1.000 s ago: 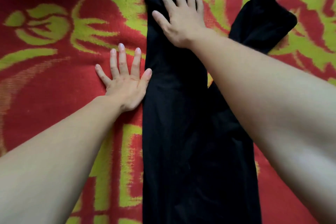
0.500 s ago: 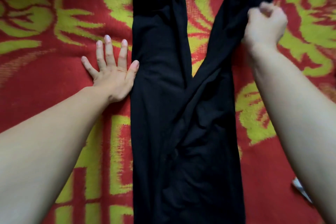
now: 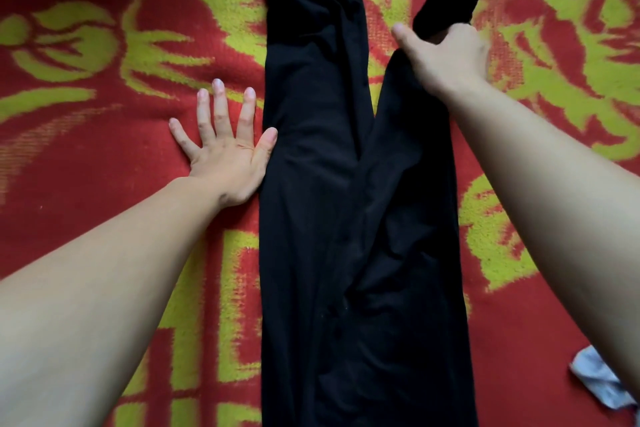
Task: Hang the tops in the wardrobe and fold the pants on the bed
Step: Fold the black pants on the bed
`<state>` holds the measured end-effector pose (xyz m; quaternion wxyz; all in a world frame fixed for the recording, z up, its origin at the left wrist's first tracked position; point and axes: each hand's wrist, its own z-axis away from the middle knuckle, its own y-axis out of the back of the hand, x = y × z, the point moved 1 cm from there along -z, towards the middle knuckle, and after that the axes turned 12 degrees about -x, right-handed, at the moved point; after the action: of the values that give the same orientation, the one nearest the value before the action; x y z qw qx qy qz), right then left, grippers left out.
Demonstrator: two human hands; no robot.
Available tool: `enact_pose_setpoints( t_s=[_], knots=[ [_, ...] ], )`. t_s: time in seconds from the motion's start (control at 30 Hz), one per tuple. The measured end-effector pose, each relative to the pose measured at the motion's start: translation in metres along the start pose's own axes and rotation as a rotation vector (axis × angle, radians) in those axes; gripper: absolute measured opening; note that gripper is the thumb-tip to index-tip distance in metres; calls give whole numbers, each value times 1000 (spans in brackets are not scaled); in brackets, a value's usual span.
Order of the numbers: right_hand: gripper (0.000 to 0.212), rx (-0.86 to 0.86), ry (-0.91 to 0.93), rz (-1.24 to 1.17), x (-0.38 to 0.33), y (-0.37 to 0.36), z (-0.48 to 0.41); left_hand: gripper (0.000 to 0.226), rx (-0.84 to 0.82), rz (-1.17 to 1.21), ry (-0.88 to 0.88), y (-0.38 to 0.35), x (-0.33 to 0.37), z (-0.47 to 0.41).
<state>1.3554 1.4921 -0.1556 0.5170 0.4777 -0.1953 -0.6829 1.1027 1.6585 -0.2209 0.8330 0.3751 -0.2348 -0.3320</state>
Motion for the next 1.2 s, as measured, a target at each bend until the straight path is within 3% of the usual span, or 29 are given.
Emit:
enact_pose_setpoints(
  t_s=[0.1, 0.23, 0.3, 0.37, 0.47, 0.53, 0.57, 0.7, 0.73, 0.83, 0.9, 1.1, 1.2],
  knots=[
    [26, 109, 62, 87, -13, 6, -2, 67, -5, 0, -1, 1, 0, 0],
    [11, 438, 503, -374, -54, 7, 13, 67, 1, 5, -13, 0, -1, 0],
    [10, 546, 545, -571, -76, 1, 12, 68, 0, 4, -13, 0, -1, 0],
    [17, 451, 487, -574, -98, -10, 5, 67, 1, 10, -15, -1, -1, 0],
    [24, 41, 556, -162, -121, -45, -4, 66, 12, 8, -16, -1, -2, 0],
    [40, -223, 631, 98, -120, -62, 3, 65, 22, 13, -15, -1, -1, 0],
    [42, -219, 679, 218, -114, -66, 5, 65, 26, 13, -13, -1, -1, 0],
    [46, 277, 807, 280, -53, -56, 39, 64, 16, 17, -9, -1, 2, 2],
    [49, 271, 800, 306, -37, -58, 50, 65, 19, 13, -9, 0, 2, 2],
    [65, 8, 662, 610, -13, -83, 58, 66, 25, 16, -6, 1, 2, 3],
    [68, -98, 590, 677, -14, -98, 49, 67, 37, 18, -8, -1, 2, 2],
    [70, -169, 588, 684, -17, -95, 41, 69, 108, -27, 21, -3, 1, -5],
    [66, -31, 566, 515, -1, -85, 68, 67, 91, -15, 33, -1, 0, -6]
  ],
)
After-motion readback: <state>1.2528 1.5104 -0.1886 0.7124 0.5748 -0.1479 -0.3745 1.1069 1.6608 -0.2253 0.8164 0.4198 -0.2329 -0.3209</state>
